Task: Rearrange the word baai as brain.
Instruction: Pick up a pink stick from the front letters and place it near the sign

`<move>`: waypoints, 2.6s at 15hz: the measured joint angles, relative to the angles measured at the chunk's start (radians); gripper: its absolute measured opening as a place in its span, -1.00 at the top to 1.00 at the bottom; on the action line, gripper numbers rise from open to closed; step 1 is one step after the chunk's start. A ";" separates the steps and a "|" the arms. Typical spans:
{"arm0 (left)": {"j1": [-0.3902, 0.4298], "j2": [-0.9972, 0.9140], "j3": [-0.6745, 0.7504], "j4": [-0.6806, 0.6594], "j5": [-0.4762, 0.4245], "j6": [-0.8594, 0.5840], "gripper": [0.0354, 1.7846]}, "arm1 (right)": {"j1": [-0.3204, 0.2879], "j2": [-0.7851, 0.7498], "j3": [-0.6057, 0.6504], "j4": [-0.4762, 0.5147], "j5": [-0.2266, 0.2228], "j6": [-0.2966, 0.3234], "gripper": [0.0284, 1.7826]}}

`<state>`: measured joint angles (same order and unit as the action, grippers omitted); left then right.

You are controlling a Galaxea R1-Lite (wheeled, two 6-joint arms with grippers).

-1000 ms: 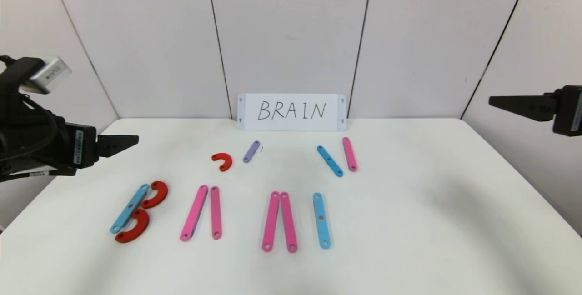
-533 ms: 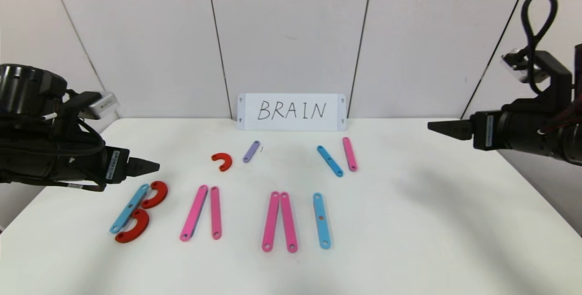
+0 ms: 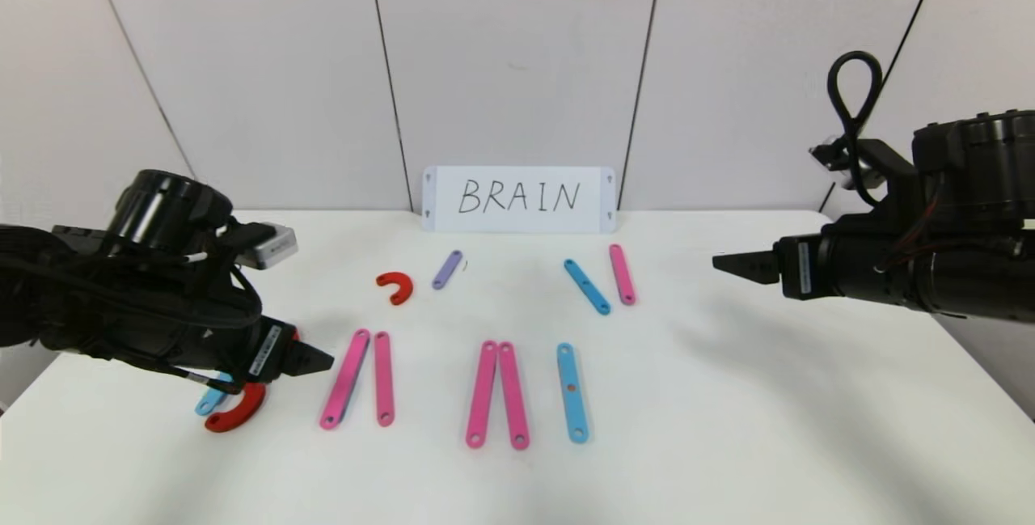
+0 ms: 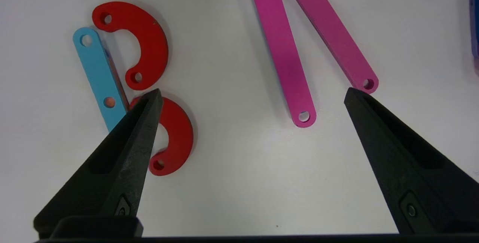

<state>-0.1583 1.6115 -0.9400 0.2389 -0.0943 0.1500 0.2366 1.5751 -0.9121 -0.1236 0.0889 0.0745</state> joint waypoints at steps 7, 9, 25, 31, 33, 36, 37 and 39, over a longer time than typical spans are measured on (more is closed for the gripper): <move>-0.073 0.130 -0.013 -0.027 0.100 -0.069 -0.91 | 0.002 0.032 0.001 0.000 -0.001 0.000 -0.91; -0.074 0.154 -0.016 -0.050 0.103 -0.087 -0.91 | 0.002 0.034 0.001 0.000 -0.001 0.000 -0.91; -0.075 0.261 -0.059 -0.054 0.105 -0.137 -0.16 | 0.001 0.031 0.017 -0.003 -0.004 -0.001 -0.91; -0.079 0.269 -0.064 -0.054 0.103 -0.136 0.69 | 0.001 0.028 0.021 -0.004 -0.004 -0.003 -0.91; -0.079 0.269 -0.064 -0.054 0.103 -0.137 0.69 | 0.001 0.028 0.021 -0.004 -0.004 -0.004 -0.91; -0.079 0.262 -0.072 -0.053 0.104 -0.137 0.69 | 0.001 0.027 0.021 -0.004 -0.005 -0.003 -0.91; -0.077 0.254 -0.084 -0.053 0.104 -0.136 0.69 | 0.001 0.026 0.021 -0.004 -0.005 -0.003 -0.91; -0.067 0.239 -0.133 -0.039 0.106 -0.128 0.69 | 0.001 0.026 0.022 -0.004 -0.004 -0.003 -0.91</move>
<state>-0.2251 1.8502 -1.0732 0.1996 0.0115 0.0219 0.2374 1.6011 -0.8898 -0.1279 0.0845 0.0715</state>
